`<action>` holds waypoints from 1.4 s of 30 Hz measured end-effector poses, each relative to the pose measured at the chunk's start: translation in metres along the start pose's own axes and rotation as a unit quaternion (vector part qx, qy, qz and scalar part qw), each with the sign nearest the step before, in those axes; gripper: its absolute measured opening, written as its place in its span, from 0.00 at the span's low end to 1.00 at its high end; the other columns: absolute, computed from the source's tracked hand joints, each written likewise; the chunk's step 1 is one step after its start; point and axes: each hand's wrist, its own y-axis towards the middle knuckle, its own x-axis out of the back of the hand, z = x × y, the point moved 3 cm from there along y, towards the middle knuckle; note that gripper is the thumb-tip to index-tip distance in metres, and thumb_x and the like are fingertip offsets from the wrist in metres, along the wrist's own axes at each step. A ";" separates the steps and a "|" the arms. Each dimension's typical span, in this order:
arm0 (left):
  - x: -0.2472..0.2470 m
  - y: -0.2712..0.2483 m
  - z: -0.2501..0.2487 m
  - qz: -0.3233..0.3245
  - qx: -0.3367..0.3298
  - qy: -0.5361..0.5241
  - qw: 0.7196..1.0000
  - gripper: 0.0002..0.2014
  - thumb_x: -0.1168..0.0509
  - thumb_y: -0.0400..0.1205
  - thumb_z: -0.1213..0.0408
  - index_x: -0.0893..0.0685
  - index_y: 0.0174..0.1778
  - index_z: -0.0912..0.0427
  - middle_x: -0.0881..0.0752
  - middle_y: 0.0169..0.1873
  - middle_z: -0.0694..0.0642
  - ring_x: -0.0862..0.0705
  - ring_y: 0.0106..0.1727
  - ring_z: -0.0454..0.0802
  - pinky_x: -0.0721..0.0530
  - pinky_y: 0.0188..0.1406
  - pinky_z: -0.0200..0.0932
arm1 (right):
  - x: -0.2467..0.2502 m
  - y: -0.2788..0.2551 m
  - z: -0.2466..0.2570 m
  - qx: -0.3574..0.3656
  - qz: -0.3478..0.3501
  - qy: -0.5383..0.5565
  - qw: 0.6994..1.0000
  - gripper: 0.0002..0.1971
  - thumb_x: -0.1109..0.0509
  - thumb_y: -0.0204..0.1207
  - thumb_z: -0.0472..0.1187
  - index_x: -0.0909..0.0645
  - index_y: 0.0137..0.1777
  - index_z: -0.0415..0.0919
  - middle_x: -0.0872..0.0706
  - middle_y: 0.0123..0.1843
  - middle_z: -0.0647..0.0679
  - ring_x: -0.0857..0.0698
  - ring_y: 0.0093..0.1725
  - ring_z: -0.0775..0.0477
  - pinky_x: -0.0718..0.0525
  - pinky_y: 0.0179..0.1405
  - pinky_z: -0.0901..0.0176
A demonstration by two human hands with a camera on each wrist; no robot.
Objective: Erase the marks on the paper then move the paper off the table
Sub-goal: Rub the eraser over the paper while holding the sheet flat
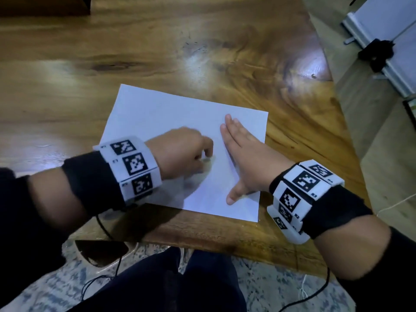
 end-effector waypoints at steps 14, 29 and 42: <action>-0.034 -0.023 -0.027 0.055 -0.153 -0.036 0.986 0.21 0.50 0.70 0.53 0.17 0.30 0.63 0.18 0.31 0.63 0.18 0.31 0.62 0.23 0.31 0.43 | 0.002 0.004 0.002 0.002 -0.010 0.015 1.000 0.77 0.19 0.50 0.66 0.76 0.79 0.36 0.80 0.79 0.44 0.76 0.79 0.48 0.70 0.75 0.61; -0.010 0.024 -0.028 0.040 -0.070 0.004 0.997 0.11 0.42 0.79 0.67 0.18 0.51 0.64 0.17 0.53 0.65 0.19 0.53 0.62 0.31 0.43 0.39 | 0.004 0.003 0.002 -0.001 -0.013 0.031 0.999 0.77 0.17 0.49 0.62 0.76 0.79 0.38 0.81 0.79 0.47 0.75 0.79 0.51 0.68 0.76 0.64; -0.008 0.020 -0.012 -0.006 -0.105 -0.001 0.994 0.06 0.38 0.76 0.70 0.18 0.41 0.69 0.19 0.40 0.65 0.21 0.40 0.60 0.32 0.37 0.43 | 0.002 0.004 0.002 0.006 -0.015 0.027 1.000 0.76 0.19 0.51 0.65 0.76 0.79 0.38 0.80 0.79 0.46 0.75 0.79 0.50 0.70 0.74 0.63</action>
